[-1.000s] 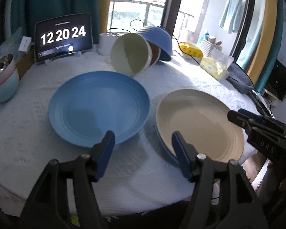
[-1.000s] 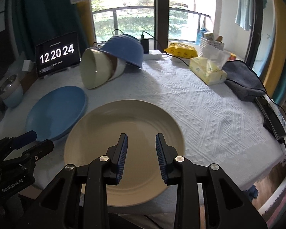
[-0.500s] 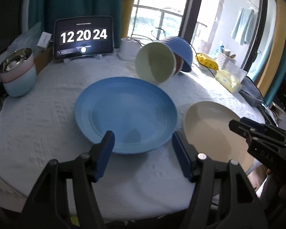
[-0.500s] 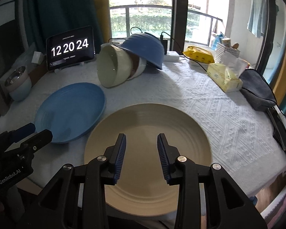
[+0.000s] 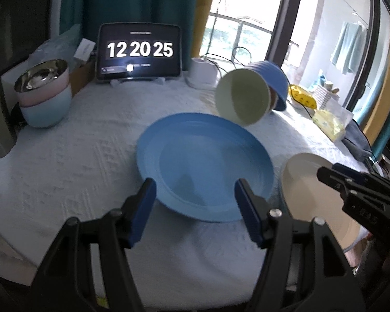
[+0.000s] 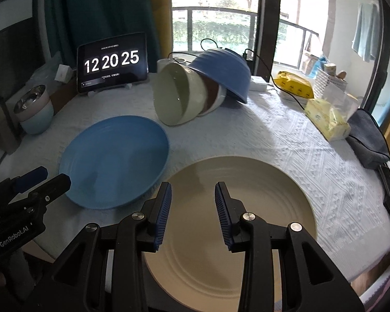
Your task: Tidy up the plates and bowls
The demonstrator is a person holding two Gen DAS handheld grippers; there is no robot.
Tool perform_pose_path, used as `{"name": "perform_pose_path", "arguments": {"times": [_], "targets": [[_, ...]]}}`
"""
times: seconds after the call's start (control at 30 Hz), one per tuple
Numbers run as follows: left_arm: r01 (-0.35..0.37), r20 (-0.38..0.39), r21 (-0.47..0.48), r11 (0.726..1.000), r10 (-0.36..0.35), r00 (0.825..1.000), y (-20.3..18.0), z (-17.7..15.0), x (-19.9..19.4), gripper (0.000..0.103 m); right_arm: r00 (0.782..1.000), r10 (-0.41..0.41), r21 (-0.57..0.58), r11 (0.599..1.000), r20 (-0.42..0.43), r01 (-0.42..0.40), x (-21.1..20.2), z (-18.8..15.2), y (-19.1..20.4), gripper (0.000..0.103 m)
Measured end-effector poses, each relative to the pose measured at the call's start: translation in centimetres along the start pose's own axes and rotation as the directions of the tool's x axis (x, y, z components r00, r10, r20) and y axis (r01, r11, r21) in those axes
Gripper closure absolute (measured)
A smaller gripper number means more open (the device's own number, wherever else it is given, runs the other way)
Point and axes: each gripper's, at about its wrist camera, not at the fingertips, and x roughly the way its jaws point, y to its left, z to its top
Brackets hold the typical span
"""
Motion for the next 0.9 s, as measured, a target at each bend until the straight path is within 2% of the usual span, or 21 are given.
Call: {"name": "perform_pose_path", "arguments": {"times": [0.9], "targets": [[-0.083, -0.001, -0.059, 0.995, 0.083, 0.997, 5.3, 2.0, 3.4, 0.039, 0.999, 0.028, -0.037, 0.999, -0.018, -0.028, 4.5, 3.3, 2.7, 0.065]]}}
